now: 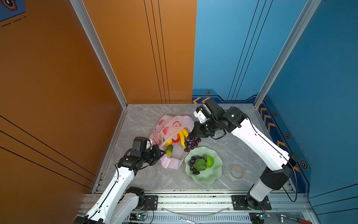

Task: Place the fruits into the plastic bag
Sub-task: Place the fruit in the plastic bag.

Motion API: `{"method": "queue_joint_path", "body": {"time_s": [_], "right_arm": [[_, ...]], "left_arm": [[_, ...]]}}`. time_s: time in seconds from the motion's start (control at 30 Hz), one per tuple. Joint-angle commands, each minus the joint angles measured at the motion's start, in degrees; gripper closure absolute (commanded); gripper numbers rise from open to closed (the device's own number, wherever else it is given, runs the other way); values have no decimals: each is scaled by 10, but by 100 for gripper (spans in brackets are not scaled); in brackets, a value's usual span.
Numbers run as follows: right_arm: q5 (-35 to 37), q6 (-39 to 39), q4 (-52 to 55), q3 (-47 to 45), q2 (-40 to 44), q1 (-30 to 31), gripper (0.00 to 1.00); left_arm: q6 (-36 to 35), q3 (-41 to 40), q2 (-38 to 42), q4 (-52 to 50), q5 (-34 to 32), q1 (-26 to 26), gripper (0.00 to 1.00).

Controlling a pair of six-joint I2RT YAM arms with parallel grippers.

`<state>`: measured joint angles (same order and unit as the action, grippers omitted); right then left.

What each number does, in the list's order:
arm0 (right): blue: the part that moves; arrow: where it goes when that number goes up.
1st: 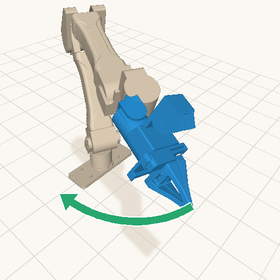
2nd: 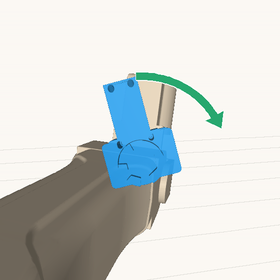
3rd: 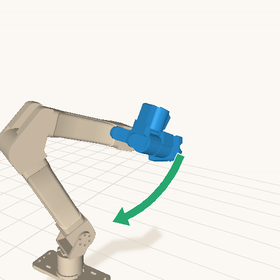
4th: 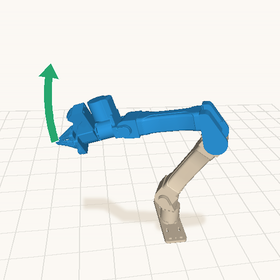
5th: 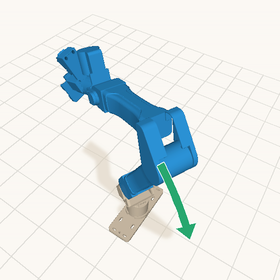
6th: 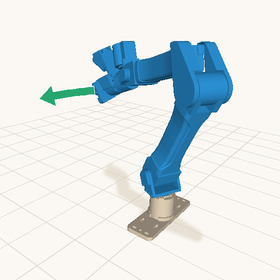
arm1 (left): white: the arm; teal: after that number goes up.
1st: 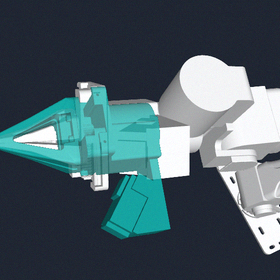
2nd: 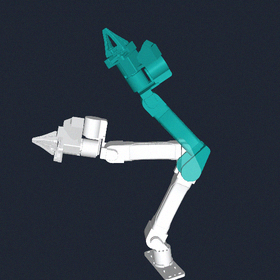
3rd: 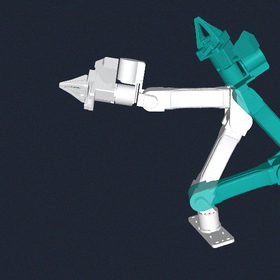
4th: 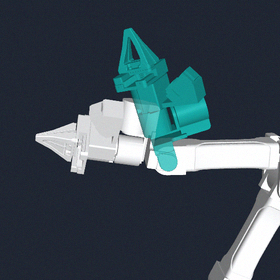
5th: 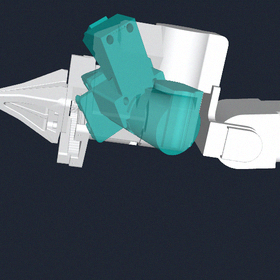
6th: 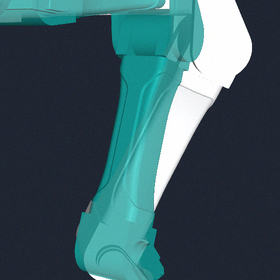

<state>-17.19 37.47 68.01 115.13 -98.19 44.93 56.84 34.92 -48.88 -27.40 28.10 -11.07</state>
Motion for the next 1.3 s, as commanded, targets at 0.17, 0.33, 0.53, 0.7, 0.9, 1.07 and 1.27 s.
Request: {"method": "queue_joint_path", "body": {"time_s": [0.17,0.33,0.53,0.7,0.9,1.07,1.27], "right_arm": [[-37,-14,-15,106,-112,8,84],[-51,-12,-41,123,-163,17,84],[-65,-10,-65,123,-203,24,84],[-71,-17,-69,122,-253,30,84],[-79,-20,-78,122,-288,33,84],[-78,-28,-78,119,-306,35,84],[-72,-37,-83,103,-322,35,84]], "left_arm": [[-1,-5,-2,3,-3,-3,100],[-1,-4,0,4,2,3,100],[-1,-3,1,2,6,14,100],[1,-1,3,2,10,22,100],[2,1,5,2,14,29,100],[2,0,6,2,15,31,100],[2,-1,5,2,13,32,100]]}}
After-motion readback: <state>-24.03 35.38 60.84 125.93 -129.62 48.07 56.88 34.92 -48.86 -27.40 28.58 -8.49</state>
